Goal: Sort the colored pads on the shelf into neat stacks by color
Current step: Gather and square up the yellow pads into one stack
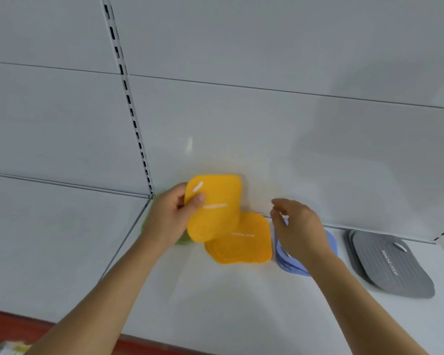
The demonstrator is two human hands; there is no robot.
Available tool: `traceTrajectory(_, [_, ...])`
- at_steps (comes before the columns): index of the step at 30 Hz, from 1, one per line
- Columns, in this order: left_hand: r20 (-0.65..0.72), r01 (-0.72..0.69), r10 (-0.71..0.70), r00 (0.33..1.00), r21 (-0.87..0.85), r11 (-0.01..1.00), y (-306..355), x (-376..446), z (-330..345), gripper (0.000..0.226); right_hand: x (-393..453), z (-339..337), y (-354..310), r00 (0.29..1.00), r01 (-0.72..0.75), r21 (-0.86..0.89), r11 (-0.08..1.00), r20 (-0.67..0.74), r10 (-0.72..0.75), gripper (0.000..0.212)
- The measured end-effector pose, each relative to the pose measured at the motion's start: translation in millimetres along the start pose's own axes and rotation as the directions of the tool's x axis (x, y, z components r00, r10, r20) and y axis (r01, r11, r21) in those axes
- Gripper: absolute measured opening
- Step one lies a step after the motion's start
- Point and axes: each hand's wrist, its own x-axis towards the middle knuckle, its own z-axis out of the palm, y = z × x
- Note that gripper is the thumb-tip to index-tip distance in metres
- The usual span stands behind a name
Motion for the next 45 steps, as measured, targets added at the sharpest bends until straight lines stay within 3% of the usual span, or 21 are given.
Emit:
traceTrajectory(4, [-0.054,0.063,-0.068,0.996,-0.090,0.994,-1.9,0.2,-24.4,0.026,1.3,20.6,-7.2,0.940,0.086,-0.267,0.960,0.340,0.010,0.058])
traceTrajectory(7, [-0.054,0.110,-0.119,0.991,-0.149,0.983,-10.2,-4.9,-31.1,0.037,5.6,32.3,-11.1,0.904,0.081,-0.317,0.945,0.422,0.064,0.076])
traceTrajectory(10, [-0.047,0.141,-0.153,0.987,-0.194,0.971,-20.2,-8.9,-31.3,0.024,5.9,32.6,-12.9,0.928,0.104,-0.335,0.937,0.372,0.030,0.077])
traceTrajectory(12, [-0.049,0.139,-0.149,0.988,-0.169,0.976,-22.3,-10.0,-27.6,0.020,2.4,33.8,-15.1,0.952,0.133,-0.327,0.936,0.303,-0.030,0.066])
traceTrajectory(16, [-0.034,0.127,-0.133,0.991,-0.135,0.983,-19.2,-9.5,-22.4,0.024,0.9,24.7,-13.3,0.981,0.160,-0.109,0.981,0.127,-0.146,0.026])
traceTrajectory(19, [-0.040,0.152,-0.163,0.986,-0.205,0.967,-13.9,-4.9,-23.2,0.020,-2.3,-5.0,-13.5,0.954,0.298,0.034,0.954,0.020,-0.299,0.017])
traceTrajectory(22, [-0.005,0.182,-0.190,0.982,-0.253,0.950,-3.8,-0.6,-19.9,0.028,-8.6,-39.2,-23.2,0.948,0.300,0.115,0.947,0.074,-0.309,0.021])
traceTrajectory(27, [0.172,0.271,-0.220,0.960,-0.385,0.882,6.7,-4.7,-5.2,0.027,-11.6,-43.1,-45.8,0.971,0.161,0.285,0.945,0.129,-0.204,0.019])
traceTrajectory(34, [0.384,0.448,-0.277,0.881,-0.487,0.750,4.0,-23.0,21.2,0.045,-15.2,-8.1,-51.1,0.990,0.078,0.239,0.968,0.100,-0.104,0.022])
traceTrajectory(38, [0.360,0.429,-0.274,0.892,-0.483,0.764,3.4,-30.7,23.6,0.054,-22.1,-3.4,-50.7,0.989,0.089,0.218,0.972,0.098,-0.113,0.023])
traceTrajectory(41, [0.299,0.334,-0.217,0.929,-0.426,0.841,6.5,-35.3,26.4,0.040,-24.6,-2.3,-51.2,0.987,0.102,0.217,0.971,0.103,-0.127,0.023])
traceTrajectory(45, [0.243,0.318,-0.230,0.942,-0.432,0.844,5.8,-34.9,24.9,0.036,-22.9,-2.2,-56.1,0.973,0.128,0.192,0.973,0.165,-0.161,0.026])
